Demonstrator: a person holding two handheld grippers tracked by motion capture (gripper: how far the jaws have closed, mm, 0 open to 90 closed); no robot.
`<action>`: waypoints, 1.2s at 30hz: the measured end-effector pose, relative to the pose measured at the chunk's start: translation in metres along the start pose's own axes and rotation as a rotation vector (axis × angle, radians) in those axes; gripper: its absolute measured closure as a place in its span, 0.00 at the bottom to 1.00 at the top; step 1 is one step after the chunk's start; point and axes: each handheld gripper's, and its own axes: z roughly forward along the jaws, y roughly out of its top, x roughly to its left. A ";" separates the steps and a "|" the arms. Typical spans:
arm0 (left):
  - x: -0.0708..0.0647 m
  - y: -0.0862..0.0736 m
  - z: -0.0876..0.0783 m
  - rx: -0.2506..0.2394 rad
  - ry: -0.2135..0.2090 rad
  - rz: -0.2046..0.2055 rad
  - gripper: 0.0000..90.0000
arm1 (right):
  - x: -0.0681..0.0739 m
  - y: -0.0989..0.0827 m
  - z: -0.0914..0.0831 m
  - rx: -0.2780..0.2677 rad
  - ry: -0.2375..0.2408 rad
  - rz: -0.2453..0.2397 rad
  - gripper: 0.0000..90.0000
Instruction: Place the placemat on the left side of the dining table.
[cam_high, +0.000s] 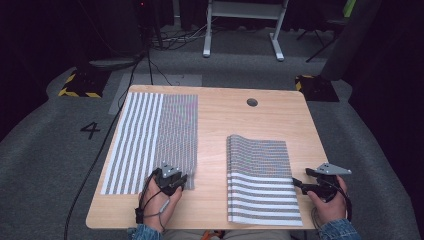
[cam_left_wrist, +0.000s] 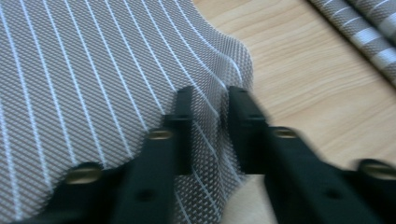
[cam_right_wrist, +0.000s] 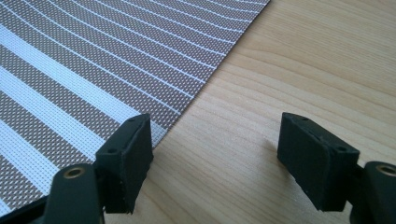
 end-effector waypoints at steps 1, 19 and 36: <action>-0.001 0.001 -0.002 -0.008 -0.002 0.002 0.63 | 0.000 0.000 0.000 0.000 0.000 0.000 0.30; 0.002 0.003 0.009 0.032 0.107 0.183 0.36 | 0.000 0.000 0.000 0.000 0.000 0.001 0.30; -0.067 0.002 -0.007 -0.027 -0.237 0.351 0.32 | 0.001 0.000 -0.001 0.001 0.000 0.003 0.30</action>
